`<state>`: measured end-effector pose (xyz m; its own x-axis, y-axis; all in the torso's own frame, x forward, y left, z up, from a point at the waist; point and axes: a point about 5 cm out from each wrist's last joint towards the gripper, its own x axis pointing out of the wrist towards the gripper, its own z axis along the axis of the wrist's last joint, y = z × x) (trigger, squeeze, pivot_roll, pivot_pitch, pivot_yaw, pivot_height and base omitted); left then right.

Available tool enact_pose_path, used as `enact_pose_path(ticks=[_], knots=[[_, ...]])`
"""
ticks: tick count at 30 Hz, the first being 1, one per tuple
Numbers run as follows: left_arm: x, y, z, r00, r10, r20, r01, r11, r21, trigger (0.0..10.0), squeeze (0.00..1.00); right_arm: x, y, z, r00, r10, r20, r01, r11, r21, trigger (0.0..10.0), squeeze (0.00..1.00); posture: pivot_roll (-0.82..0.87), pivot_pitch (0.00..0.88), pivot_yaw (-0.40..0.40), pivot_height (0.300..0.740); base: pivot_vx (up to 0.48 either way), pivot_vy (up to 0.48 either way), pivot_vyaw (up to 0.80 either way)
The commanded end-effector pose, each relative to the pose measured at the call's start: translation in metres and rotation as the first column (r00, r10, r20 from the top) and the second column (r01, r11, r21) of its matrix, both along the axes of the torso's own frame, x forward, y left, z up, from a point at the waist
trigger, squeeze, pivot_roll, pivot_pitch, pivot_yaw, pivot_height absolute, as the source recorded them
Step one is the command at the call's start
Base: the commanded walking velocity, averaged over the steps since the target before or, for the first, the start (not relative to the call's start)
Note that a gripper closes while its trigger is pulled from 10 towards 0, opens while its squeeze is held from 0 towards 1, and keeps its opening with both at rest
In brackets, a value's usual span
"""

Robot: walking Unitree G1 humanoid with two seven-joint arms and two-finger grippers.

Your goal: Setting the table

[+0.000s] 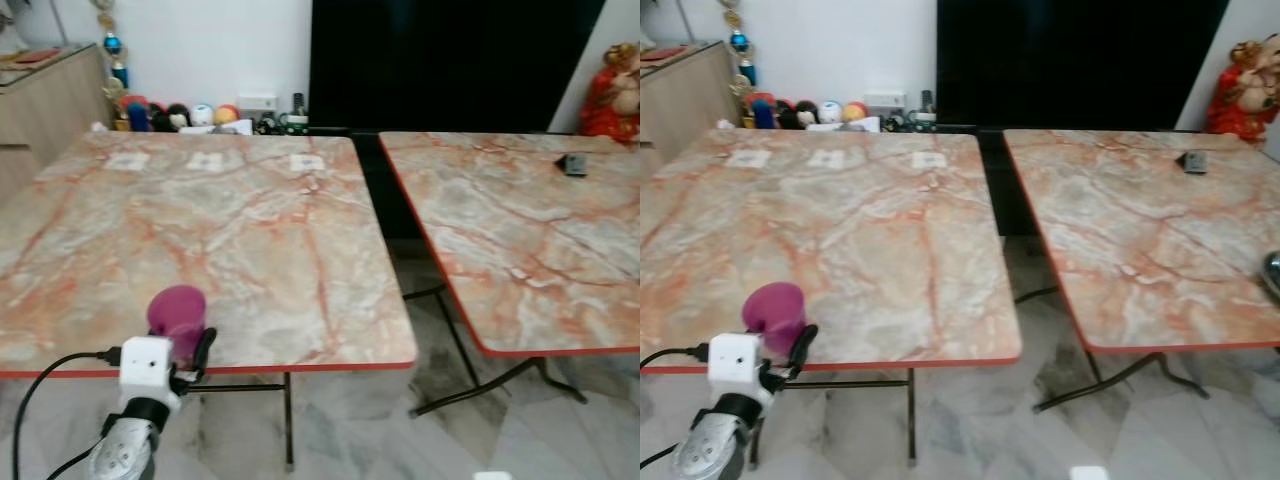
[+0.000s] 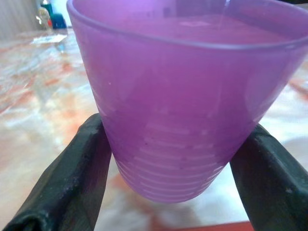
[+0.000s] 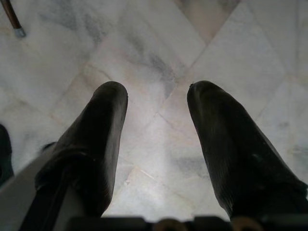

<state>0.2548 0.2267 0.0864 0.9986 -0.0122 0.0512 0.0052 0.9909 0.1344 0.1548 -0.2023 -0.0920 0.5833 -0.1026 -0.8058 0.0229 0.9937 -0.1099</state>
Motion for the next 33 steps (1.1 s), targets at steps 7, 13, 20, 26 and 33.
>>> enact_pose_path(ticks=[7, 13, 20, 26, 33], knots=[[0.0034, -0.005, 0.0025, 1.0, -0.028, 0.004, 0.028, 1.0, -0.004, 10.0, 0.0, -0.0009, -0.0052, 0.0004, 1.0, -0.018, -0.001, 0.018, 1.0, -0.014, 10.0, 0.0, 0.01, 0.0, 0.005, 0.74, 0.0, -0.387, 0.0], [0.0024, -0.0044, 0.0015, 0.999, -0.048, -0.006, 0.048, 0.999, 0.007, 10.0, 0.0, -0.002, -0.0036, -0.0002, 1.0, -0.022, -0.002, 0.022, 1.0, -0.008, 10.0, 0.0, 0.01, 0.0, 0.016, 0.74, 0.0, -0.386, 0.0], [0.0004, -0.0003, 0.0013, 0.999, -0.049, -0.014, 0.049, 0.999, 0.02, 10.0, 0.0, -0.0038, -0.002, -0.0012, 1.0, -0.024, -0.006, 0.024, 1.0, -0.005, 10.0, 0.0, 0.01, 0.0, 0.024, 0.74, 0.0, -0.387, 0.0], [0.0016, -0.0012, 0.0018, 0.998, -0.064, -0.017, 0.064, 0.998, 0.029, 10.0, 0.0, -0.0051, -0.0006, -0.0019, 1.0, -0.028, -0.008, 0.028, 1.0, -0.003, 10.0, 0.0, 0.01, 0.0, 0.033, 0.74, 0.0, -0.386, 0.0], [0.0014, 0.0, 0.001, 0.997, -0.072, -0.024, 0.073, 0.997, 0.035, 10.0, 0.0, -0.0068, 0.001, -0.0027, 0.999, -0.033, -0.01, 0.033, 0.999, 0.0, 10.0, 0.0, 0.0, 0.0, 0.041, 0.74, 0.0, -0.387, 0.0]])
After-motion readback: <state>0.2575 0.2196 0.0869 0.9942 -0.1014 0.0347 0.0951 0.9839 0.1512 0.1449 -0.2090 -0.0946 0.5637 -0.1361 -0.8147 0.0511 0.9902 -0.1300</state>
